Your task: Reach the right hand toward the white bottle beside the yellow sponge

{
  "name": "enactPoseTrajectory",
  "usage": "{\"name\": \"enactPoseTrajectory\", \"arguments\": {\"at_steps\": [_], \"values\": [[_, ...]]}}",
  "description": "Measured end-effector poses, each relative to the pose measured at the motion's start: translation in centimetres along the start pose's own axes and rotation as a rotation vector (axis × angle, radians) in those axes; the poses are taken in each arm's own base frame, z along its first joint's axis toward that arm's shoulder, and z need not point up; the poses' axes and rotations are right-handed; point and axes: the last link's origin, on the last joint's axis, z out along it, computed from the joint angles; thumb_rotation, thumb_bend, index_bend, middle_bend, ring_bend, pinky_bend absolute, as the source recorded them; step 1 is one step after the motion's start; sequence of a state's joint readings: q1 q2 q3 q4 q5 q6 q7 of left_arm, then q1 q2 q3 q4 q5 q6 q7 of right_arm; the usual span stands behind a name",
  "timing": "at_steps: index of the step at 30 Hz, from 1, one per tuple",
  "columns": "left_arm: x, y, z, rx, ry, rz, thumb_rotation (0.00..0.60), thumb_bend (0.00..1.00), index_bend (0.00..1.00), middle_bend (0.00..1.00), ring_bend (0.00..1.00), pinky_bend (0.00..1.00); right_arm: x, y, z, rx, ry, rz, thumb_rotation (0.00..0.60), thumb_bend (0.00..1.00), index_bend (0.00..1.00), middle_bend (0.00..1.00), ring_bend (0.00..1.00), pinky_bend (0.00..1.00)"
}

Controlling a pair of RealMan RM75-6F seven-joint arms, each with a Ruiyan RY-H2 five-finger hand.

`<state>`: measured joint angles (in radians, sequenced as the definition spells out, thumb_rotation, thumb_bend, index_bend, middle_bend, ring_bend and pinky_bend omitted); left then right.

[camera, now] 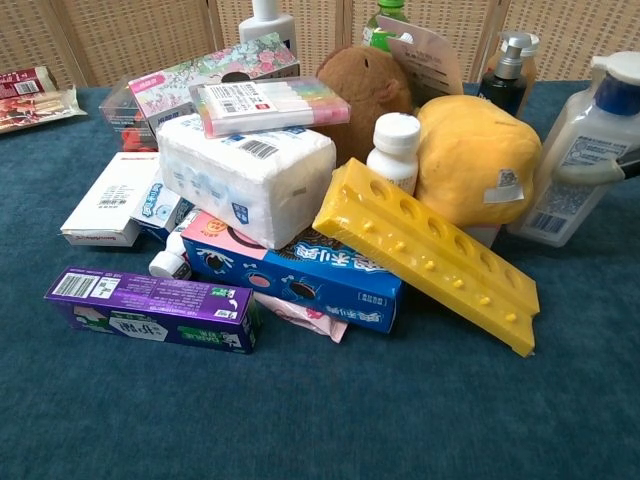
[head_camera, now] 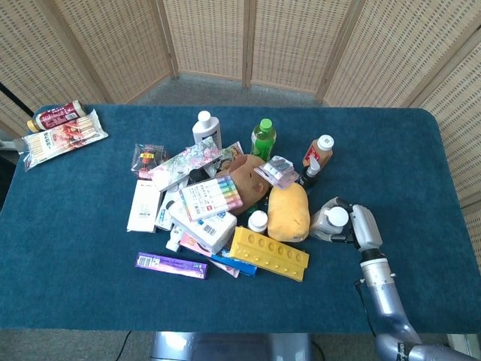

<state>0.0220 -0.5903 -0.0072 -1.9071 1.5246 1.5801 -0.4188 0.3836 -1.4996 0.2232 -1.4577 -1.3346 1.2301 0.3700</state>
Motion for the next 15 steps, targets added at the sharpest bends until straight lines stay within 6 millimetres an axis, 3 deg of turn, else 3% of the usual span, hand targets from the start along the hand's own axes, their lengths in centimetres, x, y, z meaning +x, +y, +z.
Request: {"name": "enactPoseTrajectory", "arguments": {"at_steps": [9, 15], "values": [[0.1, 0.0, -0.1, -0.001, 0.001, -0.004, 0.6, 0.0, 0.0, 0.0, 0.0, 0.0, 3.2, -3.3, 0.2, 0.065, 0.064, -0.021, 0.6, 0.0, 0.47, 0.98, 0.87, 1.0], [0.1, 0.1, -0.1, -0.006, -0.001, -0.008, 0.6, 0.0, 0.0, 0.0, 0.0, 0.0, 5.2, -7.2, 0.4, 0.132, 0.097, -0.039, 0.6, 0.0, 0.46, 0.98, 0.87, 1.0]]}}
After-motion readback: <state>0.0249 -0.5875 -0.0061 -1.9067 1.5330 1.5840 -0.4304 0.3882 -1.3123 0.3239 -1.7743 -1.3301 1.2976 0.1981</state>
